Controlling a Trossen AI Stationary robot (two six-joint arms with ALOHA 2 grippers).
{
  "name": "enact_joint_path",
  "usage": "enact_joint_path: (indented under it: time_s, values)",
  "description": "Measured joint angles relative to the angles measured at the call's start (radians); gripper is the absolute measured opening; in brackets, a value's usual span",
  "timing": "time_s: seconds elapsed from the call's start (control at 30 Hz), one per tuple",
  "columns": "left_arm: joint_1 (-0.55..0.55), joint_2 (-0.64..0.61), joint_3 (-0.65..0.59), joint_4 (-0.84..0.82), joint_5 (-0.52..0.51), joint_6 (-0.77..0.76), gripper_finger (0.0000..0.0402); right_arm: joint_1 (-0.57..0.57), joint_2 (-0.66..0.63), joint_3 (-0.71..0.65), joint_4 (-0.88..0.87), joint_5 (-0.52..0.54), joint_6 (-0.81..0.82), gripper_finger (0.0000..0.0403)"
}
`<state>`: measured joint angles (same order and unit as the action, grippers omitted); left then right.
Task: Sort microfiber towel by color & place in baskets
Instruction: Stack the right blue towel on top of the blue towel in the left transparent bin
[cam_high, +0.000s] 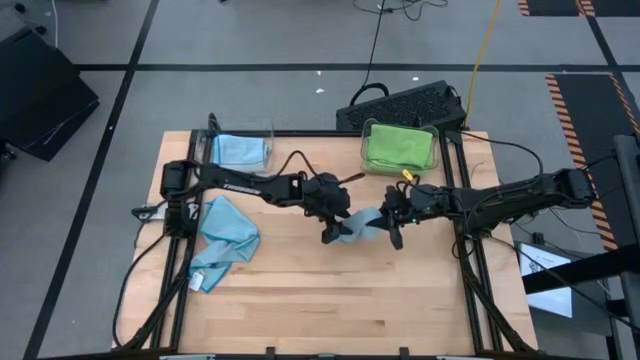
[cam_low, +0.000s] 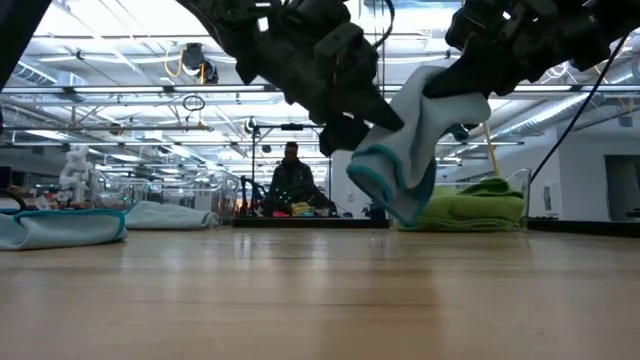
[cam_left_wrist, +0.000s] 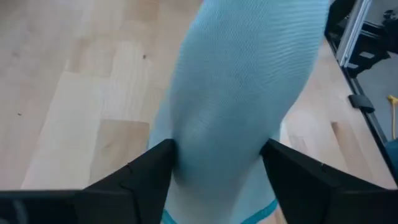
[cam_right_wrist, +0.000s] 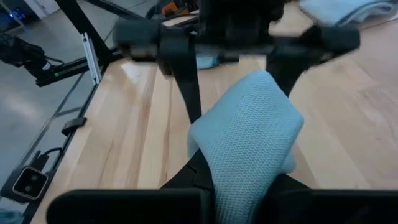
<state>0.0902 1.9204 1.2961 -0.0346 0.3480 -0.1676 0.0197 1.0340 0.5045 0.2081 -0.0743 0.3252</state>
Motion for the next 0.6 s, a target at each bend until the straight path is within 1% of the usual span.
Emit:
enact_joint_path:
  time_s: [0.07,0.1,0.17,0.27,0.3,0.43,0.5,0.6]
  values:
    - [-0.002,0.006,0.000,0.006,-0.010,0.004,0.0220,-0.005,0.000,0.000,-0.003,-0.001,0.000,0.0018]
    - [-0.002,0.004,0.000,0.007,-0.021,0.005,0.0197,-0.006,0.000,0.000,-0.002,-0.001,0.001,0.0018]
    - [-0.002,-0.001,0.000,0.009,-0.033,0.002,0.0137,-0.007,0.000,0.000,-0.004,-0.001,0.001,0.0018]
    - [0.005,-0.019,0.000,0.000,-0.031,-0.025,0.0034,-0.007,0.000,0.000,-0.004,-0.001,0.002,0.0018]
    - [0.009,-0.027,0.000,-0.006,-0.027,-0.045,0.0021,-0.007,0.000,0.000,-0.006,-0.001,0.002,0.0018]
    - [0.032,-0.079,0.000,-0.085,0.008,-0.088,0.0017,-0.007,0.000,0.000,-0.009,0.000,0.011,0.0025]
    - [0.052,-0.116,0.000,-0.143,0.070,-0.115,0.0011,-0.007,0.000,0.000,0.007,0.005,0.043,0.0040]
    - [0.093,-0.168,0.002,-0.241,0.187,-0.115,0.0011,-0.008,-0.001,0.001,0.022,0.000,0.074,0.0085]
